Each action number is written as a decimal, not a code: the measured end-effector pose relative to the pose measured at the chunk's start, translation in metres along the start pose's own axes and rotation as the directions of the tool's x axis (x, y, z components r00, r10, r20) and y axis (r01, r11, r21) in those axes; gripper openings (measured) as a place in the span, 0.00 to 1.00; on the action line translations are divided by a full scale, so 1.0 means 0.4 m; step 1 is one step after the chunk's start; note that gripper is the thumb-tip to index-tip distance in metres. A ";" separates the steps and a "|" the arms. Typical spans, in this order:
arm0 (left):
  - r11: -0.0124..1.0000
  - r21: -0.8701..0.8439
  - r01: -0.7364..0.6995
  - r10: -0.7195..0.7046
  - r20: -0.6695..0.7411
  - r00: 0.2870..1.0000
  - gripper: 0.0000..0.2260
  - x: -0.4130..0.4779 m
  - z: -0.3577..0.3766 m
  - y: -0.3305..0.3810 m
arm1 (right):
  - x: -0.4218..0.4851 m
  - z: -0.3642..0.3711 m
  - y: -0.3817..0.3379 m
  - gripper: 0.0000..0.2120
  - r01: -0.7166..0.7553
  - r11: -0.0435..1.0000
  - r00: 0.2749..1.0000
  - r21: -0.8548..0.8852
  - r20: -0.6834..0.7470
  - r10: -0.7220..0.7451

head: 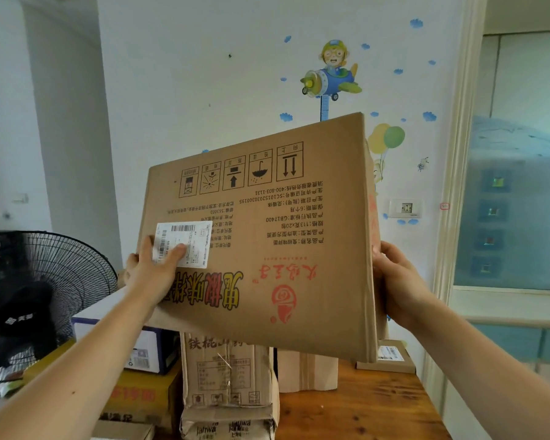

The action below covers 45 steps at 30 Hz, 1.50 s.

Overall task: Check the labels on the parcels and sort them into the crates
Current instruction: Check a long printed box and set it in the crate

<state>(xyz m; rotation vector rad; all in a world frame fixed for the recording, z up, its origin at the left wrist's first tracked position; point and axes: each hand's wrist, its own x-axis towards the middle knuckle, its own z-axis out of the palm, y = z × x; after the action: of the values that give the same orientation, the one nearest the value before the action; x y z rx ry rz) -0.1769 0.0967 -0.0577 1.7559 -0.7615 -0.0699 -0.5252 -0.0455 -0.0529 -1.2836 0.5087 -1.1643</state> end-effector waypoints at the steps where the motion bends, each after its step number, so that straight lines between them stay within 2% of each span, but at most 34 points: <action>1: 1.000 0.007 -0.030 0.030 0.006 1.000 0.45 -0.010 0.005 0.008 | -0.003 0.005 0.002 0.12 0.002 1.000 1.000 0.005 -0.013 -0.002; 5: 0.973 0.021 -0.229 0.227 0.090 0.970 0.37 -0.058 0.058 0.069 | -0.006 0.036 0.022 0.15 0.030 1.000 0.998 -0.005 -0.048 -0.030; 8: 0.945 -0.008 -0.328 0.324 0.180 0.929 0.39 -0.096 0.097 0.115 | -0.012 0.054 0.038 0.23 0.037 0.999 0.999 -0.028 -0.032 -0.038; 10: 0.935 -0.005 -0.353 0.347 0.205 0.915 0.40 -0.118 0.111 0.136 | -0.017 0.060 0.040 0.25 0.037 0.999 0.999 -0.031 -0.023 -0.038; 14: 0.922 -0.008 -0.388 0.378 0.242 0.893 0.40 -0.160 0.129 0.170 | -0.016 0.066 0.040 0.19 0.064 0.997 0.997 -0.032 -0.048 -0.065; 20: 0.885 -0.083 -0.458 0.459 0.328 0.826 0.43 -0.229 0.149 0.226 | -0.004 0.090 0.031 0.25 0.141 0.983 0.978 -0.115 -0.135 -0.156; 22: 0.865 -0.095 -0.492 0.493 0.343 0.800 0.41 -0.241 0.153 0.239 | -0.005 0.098 0.026 0.25 0.161 0.978 0.971 -0.135 -0.156 -0.182; 24: 0.860 -0.091 -0.502 0.499 0.353 0.791 0.41 -0.245 0.155 0.245 | -0.007 0.105 0.022 0.25 0.181 0.971 0.963 -0.154 -0.171 -0.207; 29: 0.875 -0.177 -0.451 0.485 0.338 0.807 0.52 -0.253 0.160 0.255 | -0.016 0.126 0.022 0.26 0.222 0.956 0.946 -0.190 -0.194 -0.259; 33: 0.861 -0.311 -0.403 0.488 0.283 0.825 0.47 -0.247 0.165 0.242 | -0.024 0.140 0.016 0.28 0.247 0.939 0.946 -0.238 -0.149 -0.287; 36: 0.845 -0.344 -0.410 0.502 0.244 0.830 0.47 -0.250 0.153 0.242 | -0.034 0.148 0.007 0.23 0.254 0.917 0.954 -0.306 -0.079 -0.290; 38: 0.828 -0.377 -0.415 0.521 0.244 0.818 0.42 -0.245 0.142 0.243 | -0.041 0.155 0.005 0.21 0.249 0.912 0.960 -0.327 -0.041 -0.277; 40: 0.827 -0.372 -0.421 0.528 0.258 0.809 0.39 -0.240 0.132 0.243 | -0.048 0.162 0.006 0.22 0.237 0.916 0.967 -0.324 -0.008 -0.254; 45: 0.821 -0.363 -0.440 0.539 0.241 0.807 0.39 -0.231 0.134 0.226 | -0.064 0.176 0.013 0.20 0.258 0.880 0.962 -0.399 0.019 -0.273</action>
<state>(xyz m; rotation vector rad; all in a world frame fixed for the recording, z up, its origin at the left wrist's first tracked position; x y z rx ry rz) -0.3131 0.0883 -0.0266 1.2272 -1.3739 -0.1214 -0.4741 0.0088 -0.0454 -1.7282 0.6343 -1.3607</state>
